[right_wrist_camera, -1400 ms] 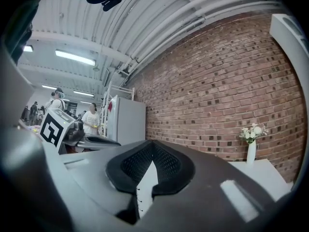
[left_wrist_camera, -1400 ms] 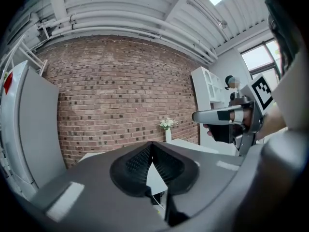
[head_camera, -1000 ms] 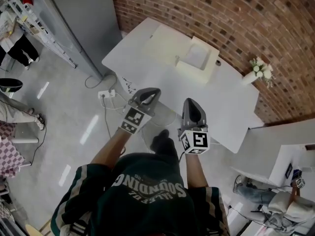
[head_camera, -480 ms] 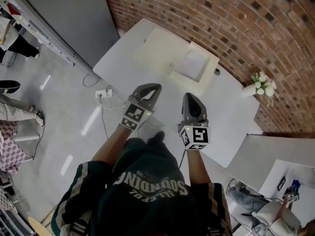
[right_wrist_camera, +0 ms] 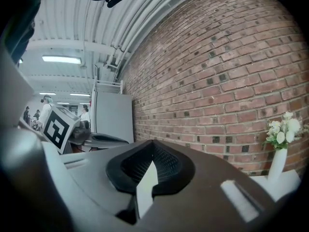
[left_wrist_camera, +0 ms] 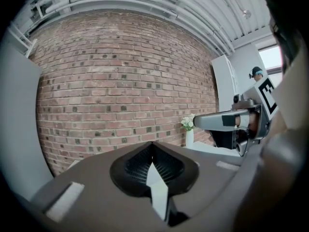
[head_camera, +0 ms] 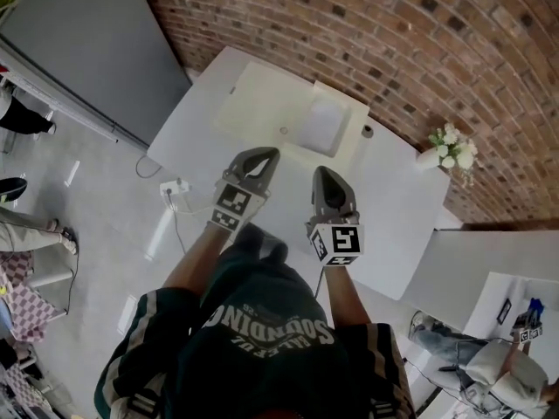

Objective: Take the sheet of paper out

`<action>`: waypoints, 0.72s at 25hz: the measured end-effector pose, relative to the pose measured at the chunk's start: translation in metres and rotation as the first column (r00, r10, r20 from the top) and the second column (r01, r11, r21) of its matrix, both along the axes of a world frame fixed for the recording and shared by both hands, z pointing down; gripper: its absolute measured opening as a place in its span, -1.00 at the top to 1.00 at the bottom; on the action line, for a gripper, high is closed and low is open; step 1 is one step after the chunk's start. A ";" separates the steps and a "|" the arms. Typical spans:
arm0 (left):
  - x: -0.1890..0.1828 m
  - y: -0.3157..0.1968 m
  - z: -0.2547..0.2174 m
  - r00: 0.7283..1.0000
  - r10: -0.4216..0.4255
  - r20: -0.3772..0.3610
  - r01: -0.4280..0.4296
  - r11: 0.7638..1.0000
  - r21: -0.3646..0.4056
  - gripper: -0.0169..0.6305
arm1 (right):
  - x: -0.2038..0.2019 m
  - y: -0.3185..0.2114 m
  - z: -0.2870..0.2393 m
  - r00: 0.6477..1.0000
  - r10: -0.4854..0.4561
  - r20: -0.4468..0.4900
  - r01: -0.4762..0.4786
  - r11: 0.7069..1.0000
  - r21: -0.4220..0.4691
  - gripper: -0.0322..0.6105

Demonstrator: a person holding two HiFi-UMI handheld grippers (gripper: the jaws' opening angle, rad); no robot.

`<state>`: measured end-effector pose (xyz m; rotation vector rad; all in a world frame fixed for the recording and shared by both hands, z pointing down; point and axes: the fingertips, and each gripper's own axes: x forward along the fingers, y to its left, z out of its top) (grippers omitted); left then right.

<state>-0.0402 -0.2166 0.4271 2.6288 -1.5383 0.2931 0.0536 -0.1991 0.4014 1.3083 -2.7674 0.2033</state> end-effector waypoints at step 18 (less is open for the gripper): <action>-0.003 -0.135 0.018 0.973 0.225 -0.048 -0.227 0.973 -0.046 0.91 | -0.011 -0.106 -0.003 0.968 0.244 -0.048 -0.245 0.969 -0.007 0.90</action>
